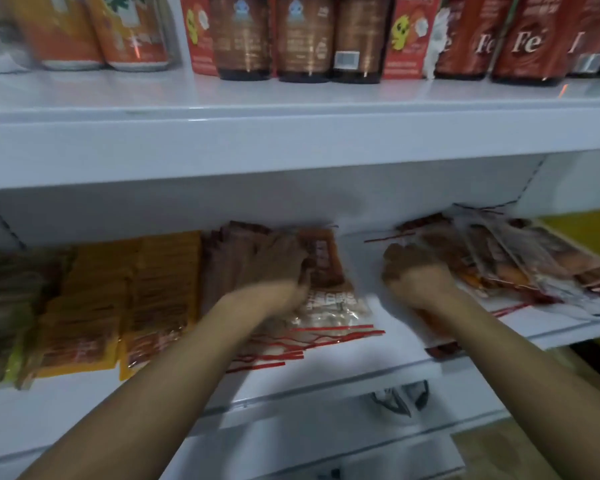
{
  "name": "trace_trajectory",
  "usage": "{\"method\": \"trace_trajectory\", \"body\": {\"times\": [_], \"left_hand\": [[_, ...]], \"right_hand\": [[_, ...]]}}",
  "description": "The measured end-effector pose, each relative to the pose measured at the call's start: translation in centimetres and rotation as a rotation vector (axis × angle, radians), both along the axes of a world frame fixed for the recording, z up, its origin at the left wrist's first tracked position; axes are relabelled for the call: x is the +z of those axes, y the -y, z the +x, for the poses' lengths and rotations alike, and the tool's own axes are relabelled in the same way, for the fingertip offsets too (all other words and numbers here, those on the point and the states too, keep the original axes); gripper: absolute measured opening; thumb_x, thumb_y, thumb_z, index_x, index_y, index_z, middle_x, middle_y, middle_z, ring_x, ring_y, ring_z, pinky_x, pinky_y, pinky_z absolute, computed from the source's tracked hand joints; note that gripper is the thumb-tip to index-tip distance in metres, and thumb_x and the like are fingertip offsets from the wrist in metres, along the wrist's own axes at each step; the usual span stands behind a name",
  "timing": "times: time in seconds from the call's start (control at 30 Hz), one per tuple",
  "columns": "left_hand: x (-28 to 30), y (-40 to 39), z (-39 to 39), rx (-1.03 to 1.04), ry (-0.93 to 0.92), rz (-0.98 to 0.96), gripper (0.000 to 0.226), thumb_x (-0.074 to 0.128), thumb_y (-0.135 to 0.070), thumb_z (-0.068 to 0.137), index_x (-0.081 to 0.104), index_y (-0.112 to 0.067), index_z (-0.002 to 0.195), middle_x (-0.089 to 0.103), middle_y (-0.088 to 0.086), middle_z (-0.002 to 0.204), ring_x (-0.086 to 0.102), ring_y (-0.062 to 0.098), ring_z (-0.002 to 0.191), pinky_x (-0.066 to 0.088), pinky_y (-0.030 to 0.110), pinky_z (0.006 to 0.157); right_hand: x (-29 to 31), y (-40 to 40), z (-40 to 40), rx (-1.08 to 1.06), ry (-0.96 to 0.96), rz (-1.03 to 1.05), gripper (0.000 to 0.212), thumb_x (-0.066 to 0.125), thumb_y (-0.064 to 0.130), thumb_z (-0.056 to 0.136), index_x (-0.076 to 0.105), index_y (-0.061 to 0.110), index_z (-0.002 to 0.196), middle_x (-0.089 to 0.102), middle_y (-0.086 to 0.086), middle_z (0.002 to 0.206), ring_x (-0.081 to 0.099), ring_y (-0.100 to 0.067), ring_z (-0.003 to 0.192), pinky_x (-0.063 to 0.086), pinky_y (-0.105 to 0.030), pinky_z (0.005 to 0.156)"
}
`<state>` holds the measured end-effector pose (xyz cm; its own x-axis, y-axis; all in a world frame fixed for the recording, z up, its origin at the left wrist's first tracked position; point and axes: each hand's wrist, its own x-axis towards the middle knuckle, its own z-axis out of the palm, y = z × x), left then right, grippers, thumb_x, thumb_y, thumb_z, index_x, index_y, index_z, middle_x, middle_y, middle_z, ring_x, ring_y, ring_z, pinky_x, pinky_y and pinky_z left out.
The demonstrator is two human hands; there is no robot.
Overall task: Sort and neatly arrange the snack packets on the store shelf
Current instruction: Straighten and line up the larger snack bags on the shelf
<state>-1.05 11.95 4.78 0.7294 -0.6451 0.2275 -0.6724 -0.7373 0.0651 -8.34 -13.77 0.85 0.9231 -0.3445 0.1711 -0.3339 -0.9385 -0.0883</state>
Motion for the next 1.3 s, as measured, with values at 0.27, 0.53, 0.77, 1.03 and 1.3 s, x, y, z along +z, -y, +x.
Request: {"method": "trace_trajectory", "body": {"times": [0.27,0.53,0.77,1.03,1.3], "left_hand": [[-2.2,12.6,-3.4,-0.197,-0.389,-0.046,0.038,0.055,-0.021,0.096,0.06,-0.018,0.134,0.06,0.008,0.137,0.058,0.027,0.123,0.044,0.026,0.094],[-4.5,20.0,-6.8,0.072,-0.546,-0.293,0.033,0.055,-0.021,0.099,0.058,-0.017,0.131,0.065,0.012,0.127,0.061,0.03,0.117,0.043,0.025,0.085],[-6.3,20.6,-8.6,0.183,-0.722,-0.582,0.03,0.057,-0.034,0.101,0.063,-0.023,0.128,0.07,-0.004,0.119,0.066,0.019,0.112,0.05,0.027,0.089],[-3.0,21.8,-10.2,0.076,-1.301,-1.258,0.048,0.053,-0.054,0.097,0.079,-0.014,0.097,0.072,0.012,0.072,0.071,0.023,0.063,0.058,0.031,0.056],[-4.3,20.2,-9.7,0.307,-1.276,-1.341,0.028,0.053,-0.012,0.101,0.065,-0.019,0.125,0.077,0.015,0.104,0.075,0.029,0.09,0.057,0.037,0.074]], "right_hand": [[-1.8,9.7,-2.8,-0.039,-0.223,0.216,0.086,0.068,0.067,0.081,0.039,0.018,0.147,0.053,-0.013,0.142,0.055,-0.034,0.125,0.049,-0.041,0.102],[-4.1,13.1,-3.2,-0.013,0.138,0.779,0.085,0.094,0.033,0.068,0.048,0.019,0.137,0.068,0.008,0.098,0.065,-0.008,0.085,0.049,-0.018,0.072],[-4.3,13.6,-2.5,-0.027,0.208,1.547,0.037,0.078,0.026,0.087,0.072,0.002,0.114,0.072,-0.022,0.102,0.067,-0.044,0.093,0.053,-0.048,0.087],[-0.9,12.1,-3.5,0.185,0.148,1.51,0.016,0.067,0.026,0.098,0.077,0.016,0.104,0.064,-0.015,0.084,0.055,-0.017,0.063,0.046,-0.03,0.06],[-2.2,12.7,-4.1,0.073,0.357,1.255,0.037,0.082,0.021,0.084,0.064,0.028,0.116,0.069,0.005,0.111,0.066,-0.011,0.097,0.055,-0.033,0.079]]}}
